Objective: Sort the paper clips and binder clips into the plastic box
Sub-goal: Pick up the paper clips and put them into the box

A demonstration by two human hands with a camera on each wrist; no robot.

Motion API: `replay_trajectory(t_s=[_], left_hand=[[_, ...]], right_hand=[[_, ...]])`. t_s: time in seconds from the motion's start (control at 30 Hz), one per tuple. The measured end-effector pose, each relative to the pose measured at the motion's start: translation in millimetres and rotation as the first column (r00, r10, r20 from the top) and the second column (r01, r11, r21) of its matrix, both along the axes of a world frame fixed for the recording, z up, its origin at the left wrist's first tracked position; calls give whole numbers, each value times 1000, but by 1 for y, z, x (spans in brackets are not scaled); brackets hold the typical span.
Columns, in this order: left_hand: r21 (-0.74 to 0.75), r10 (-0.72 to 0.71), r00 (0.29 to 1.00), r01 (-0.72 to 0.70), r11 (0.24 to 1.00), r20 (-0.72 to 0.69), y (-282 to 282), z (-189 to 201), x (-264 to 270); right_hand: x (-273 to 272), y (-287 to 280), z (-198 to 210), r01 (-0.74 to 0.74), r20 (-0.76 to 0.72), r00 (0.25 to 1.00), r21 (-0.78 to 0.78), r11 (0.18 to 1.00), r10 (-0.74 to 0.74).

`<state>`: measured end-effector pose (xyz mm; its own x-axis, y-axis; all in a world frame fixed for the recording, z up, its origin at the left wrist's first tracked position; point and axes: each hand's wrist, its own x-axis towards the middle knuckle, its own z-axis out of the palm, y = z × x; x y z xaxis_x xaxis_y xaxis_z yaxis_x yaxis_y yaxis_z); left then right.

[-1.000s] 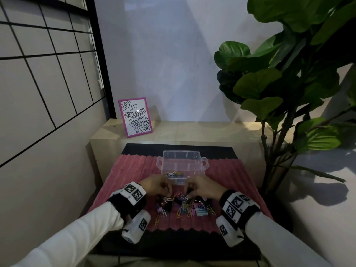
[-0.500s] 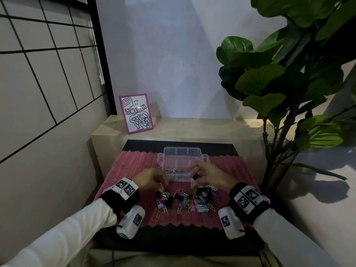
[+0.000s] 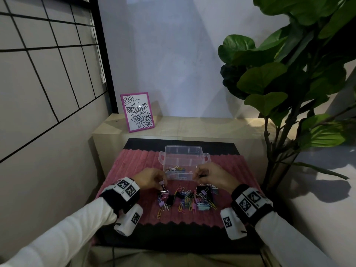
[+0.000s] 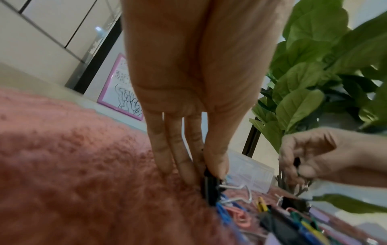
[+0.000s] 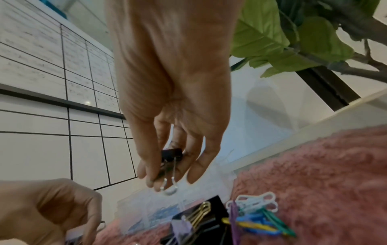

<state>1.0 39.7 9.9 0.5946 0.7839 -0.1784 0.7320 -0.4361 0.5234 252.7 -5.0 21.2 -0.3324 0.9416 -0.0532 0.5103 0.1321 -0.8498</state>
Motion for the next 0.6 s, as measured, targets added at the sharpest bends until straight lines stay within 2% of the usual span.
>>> replay_trajectory(t_s=[0.2,0.27,0.33,0.4,0.47,0.53,0.6], left_hand=[[137,51,990,-34,990,-129,-1,0,2],[165,51,987,-25,986,-153,-2,0,3],[212,59,986,-25,977,-156,-4,1,4],[265,78,990,-45,963,-115,-7,3,5],[321,99,994,-78,944,-49,-11,6,6],[377,100,995,-101,921,22,-17,9,9],[406,70,992,-106,908,102,-24,12,14]], right_hand=[[-1,-2,6,67,-13,998,77,995,-66],[-7,-3,6,36,92,995,97,995,-45],[-15,-2,3,-70,267,963,88,994,44],[-21,-2,-1,-167,401,905,21,986,145],[-24,-3,-5,-198,492,847,-60,978,202],[-27,-3,-8,-216,557,801,-75,973,221],[-30,-3,-10,-238,568,793,-47,970,222]])
